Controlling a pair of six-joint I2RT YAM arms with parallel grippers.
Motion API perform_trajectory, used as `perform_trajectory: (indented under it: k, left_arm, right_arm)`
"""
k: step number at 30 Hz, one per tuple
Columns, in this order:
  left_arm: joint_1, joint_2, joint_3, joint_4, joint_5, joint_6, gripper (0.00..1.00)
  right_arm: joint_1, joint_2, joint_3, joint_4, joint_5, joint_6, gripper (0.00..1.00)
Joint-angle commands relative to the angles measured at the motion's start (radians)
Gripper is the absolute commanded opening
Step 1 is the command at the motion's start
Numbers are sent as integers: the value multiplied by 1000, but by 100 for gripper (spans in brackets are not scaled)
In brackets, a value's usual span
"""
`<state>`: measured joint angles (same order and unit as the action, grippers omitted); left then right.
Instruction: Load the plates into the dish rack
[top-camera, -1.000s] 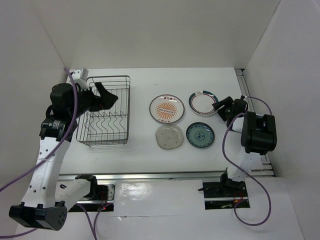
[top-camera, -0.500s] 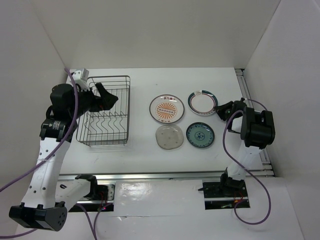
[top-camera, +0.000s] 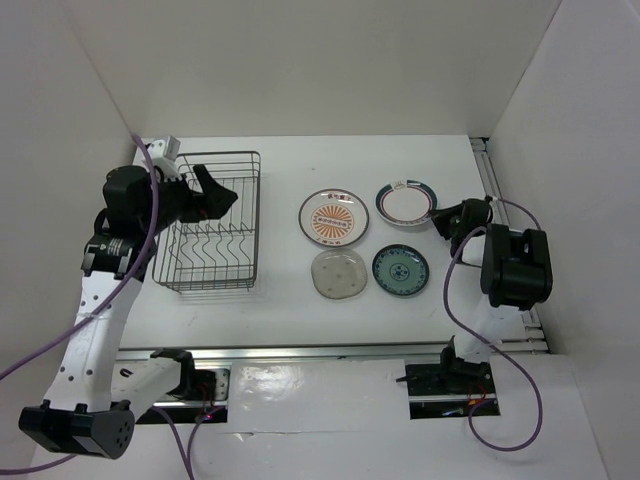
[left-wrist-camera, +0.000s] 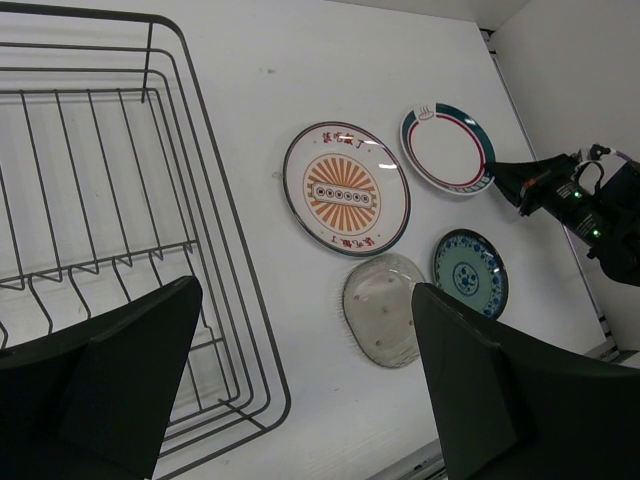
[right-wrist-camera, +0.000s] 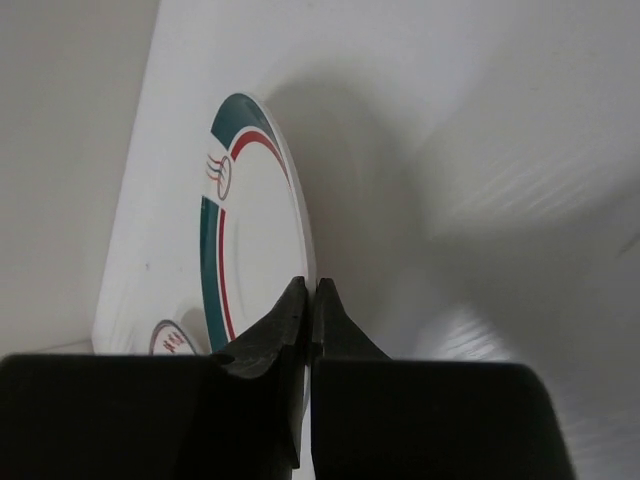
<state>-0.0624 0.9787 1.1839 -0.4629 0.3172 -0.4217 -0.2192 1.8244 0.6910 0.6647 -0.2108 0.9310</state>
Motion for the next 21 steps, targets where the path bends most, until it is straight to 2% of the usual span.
perform_trajectory:
  k: [1, 3, 5, 10, 13, 14, 16, 18, 21]
  left_arm:
    - [-2, 12, 0, 46, 48, 1, 100]
    - [-2, 12, 0, 46, 57, 1, 100]
    - [-2, 12, -10, 56, 83, 1, 100]
    - [-2, 3, -30, 92, 151, 1, 100]
    - [-2, 17, -30, 104, 161, -12, 100]
    - [-2, 32, -30, 104, 186, -22, 100]
    - [-2, 41, -21, 104, 223, -22, 100]
    - [-2, 41, -21, 116, 267, -22, 100]
    - [-2, 52, -21, 129, 267, -22, 100]
  right_arm:
    - [76, -178, 2, -2, 157, 54, 0]
    - [127, -282, -7, -28, 309, 72, 0]
    - [152, -335, -19, -37, 373, 86, 0]
    - [224, -479, -28, -16, 363, 28, 0]
    - [279, -514, -18, -2, 199, -49, 0]
    - [294, -514, -7, 48, 82, -108, 0]
    - [337, -523, -16, 113, -31, -148, 0]
    - [360, -533, -34, 211, -175, -161, 0]
    - [394, -533, -56, 303, -289, -137, 0]
